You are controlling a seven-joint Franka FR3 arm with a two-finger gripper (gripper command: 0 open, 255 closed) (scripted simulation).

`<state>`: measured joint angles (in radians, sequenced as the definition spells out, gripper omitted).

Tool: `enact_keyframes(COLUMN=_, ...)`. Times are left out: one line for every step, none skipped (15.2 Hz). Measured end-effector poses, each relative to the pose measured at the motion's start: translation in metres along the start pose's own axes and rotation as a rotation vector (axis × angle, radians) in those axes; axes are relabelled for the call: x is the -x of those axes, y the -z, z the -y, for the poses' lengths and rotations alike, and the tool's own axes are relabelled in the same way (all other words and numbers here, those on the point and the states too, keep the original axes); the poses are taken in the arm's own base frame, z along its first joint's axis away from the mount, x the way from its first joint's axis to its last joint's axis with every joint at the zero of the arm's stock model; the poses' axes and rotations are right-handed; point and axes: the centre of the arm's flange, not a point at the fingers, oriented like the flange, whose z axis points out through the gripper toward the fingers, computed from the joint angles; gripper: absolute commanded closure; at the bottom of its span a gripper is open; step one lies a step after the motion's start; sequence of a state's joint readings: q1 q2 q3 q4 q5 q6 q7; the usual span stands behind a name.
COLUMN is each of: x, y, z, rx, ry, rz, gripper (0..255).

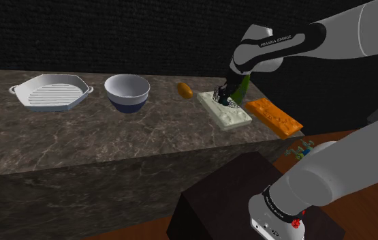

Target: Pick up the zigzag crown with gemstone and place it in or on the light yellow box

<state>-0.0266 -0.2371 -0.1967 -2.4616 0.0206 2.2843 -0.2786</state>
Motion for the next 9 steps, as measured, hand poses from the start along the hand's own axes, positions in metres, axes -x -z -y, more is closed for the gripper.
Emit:
enact_keyframes(x=0.000, y=-0.005, z=0.000, rx=0.000, ry=0.000, rz=0.000, gripper=255)
enact_keyframes(x=0.001, y=-0.011, z=-0.001, rx=0.000, ry=0.000, rz=0.000, gripper=255)
enact_keyframes(x=0.002, y=-0.016, z=-0.001, rx=0.000, ry=0.000, rz=-0.001, gripper=255)
enact_keyframes(x=0.002, y=-0.020, z=0.000, rx=0.001, ry=0.001, rz=-0.002, gripper=255)
enact_keyframes(x=0.002, y=-0.023, z=0.000, rx=0.001, ry=0.001, rz=-0.002, gripper=255)
enact_keyframes(x=0.002, y=-0.026, z=-0.001, rx=0.001, ry=0.001, rz=-0.002, gripper=255)
enact_keyframes(x=0.002, y=-0.027, z=-0.001, rx=0.001, ry=0.001, rz=-0.003, gripper=255)
enact_keyframes(x=0.002, y=-0.027, z=-0.001, rx=0.001, ry=0.001, rz=-0.003, gripper=255)
enact_keyframes(x=0.002, y=-0.028, z=-0.001, rx=0.001, ry=0.001, rz=-0.003, gripper=255)
